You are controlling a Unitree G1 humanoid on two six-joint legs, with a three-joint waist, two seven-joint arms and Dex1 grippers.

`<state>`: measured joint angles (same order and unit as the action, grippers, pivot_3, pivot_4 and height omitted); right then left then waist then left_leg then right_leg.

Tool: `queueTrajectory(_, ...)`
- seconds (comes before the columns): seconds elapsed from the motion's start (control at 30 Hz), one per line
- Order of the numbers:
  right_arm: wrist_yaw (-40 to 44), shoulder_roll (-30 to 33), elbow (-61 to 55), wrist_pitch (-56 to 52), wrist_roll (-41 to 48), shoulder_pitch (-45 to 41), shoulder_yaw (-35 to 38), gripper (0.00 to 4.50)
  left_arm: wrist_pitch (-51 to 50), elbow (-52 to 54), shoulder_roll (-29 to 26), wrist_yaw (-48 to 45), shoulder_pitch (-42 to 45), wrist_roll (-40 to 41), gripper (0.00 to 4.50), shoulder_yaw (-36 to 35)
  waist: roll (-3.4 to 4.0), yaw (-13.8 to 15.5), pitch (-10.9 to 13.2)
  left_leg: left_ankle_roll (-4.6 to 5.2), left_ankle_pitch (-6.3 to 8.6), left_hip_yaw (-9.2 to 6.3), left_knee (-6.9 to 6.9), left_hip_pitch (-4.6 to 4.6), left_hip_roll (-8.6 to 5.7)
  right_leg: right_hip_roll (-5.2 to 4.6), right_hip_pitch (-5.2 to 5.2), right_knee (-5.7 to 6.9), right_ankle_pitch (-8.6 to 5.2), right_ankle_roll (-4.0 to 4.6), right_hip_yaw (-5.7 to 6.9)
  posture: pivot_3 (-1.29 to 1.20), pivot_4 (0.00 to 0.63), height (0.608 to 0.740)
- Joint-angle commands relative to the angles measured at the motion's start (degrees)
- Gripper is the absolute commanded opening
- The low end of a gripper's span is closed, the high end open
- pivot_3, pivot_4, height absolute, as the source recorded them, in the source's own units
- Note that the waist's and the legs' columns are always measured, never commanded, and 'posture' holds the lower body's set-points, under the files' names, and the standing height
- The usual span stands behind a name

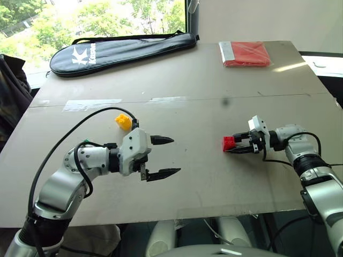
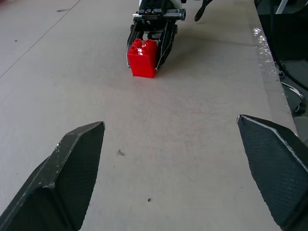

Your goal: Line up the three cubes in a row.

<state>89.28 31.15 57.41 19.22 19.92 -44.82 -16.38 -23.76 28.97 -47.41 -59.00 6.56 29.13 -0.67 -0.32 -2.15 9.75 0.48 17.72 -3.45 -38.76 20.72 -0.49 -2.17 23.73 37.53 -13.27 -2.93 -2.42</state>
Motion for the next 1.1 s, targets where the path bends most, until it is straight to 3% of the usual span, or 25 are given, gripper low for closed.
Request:
queueTrajectory(0.03,3.2,0.3,4.1,4.3,-0.6,-1.8,0.9,1.3,-1.4,3.0,0.0,1.5,0.6,1.4,4.5,-1.5,0.0,-0.1,0.0,0.03,0.02,0.01,0.0,-0.01,0.0,0.0,0.0,0.03,0.0,0.0,0.0,0.0,0.15,0.74)
queueTrajectory(0.37,3.2,0.3,7.0,8.8,-0.9,-3.2,-0.7,1.3,-2.4,2.4,-0.1,1.4,2.5,2.0,4.5,-1.3,0.0,-0.1,0.0,-0.01,-0.01,0.01,0.0,-0.02,0.0,0.01,0.0,0.05,0.0,0.0,-0.01,0.0,0.15,0.74)
queueTrajectory(0.4,3.2,0.3,7.2,9.1,-1.0,-3.2,-0.8,2.32,-2.4,2.4,-0.1,1.5,2.5,2.0,4.5,-1.3,0.0,-0.1,0.0,-0.01,-0.01,0.01,0.0,-0.02,0.0,0.01,0.0,0.06,0.0,0.0,-0.01,0.0,0.15,0.74)
queueTrajectory(0.43,3.2,0.2,7.6,10.2,-1.7,-3.2,-0.5,2.81,-2.2,2.3,0.0,1.4,2.2,2.0,4.5,-1.3,0.0,-0.1,0.0,-0.02,-0.01,0.01,0.0,-0.02,-0.01,0.01,0.0,0.07,0.0,0.0,-0.01,0.0,0.15,0.74)
queueTrajectory(0.47,3.2,0.2,8.0,11.3,-2.4,-3.2,-0.2,2.94,-2.0,2.3,0.0,1.3,1.9,1.8,4.5,-1.3,0.0,-0.1,0.0,-0.02,-0.01,0.0,-0.01,-0.02,-0.01,0.01,0.0,0.07,0.0,0.0,0.0,0.0,0.15,0.74)
queueTrajectory(0.57,3.2,0.2,9.3,12.9,-4.0,-3.5,0.5,4.22,-1.3,1.8,0.0,1.0,1.3,1.5,4.5,-1.5,0.0,-0.2,0.0,-0.02,-0.01,0.01,-0.01,-0.02,-0.01,0.01,0.0,0.06,0.0,0.0,-0.01,0.0,0.15,0.74)
queueTrajectory(1.1,-0.8,-0.6,12.0,14.2,-11.5,-4.6,8.7,4.22,0.0,1.3,0.2,1.1,1.0,1.1,4.5,-0.6,0.0,-0.2,0.0,-0.01,-0.01,0.04,-0.01,-0.05,-0.01,0.02,0.0,0.11,0.0,0.0,-0.04,0.0,0.15,0.74)
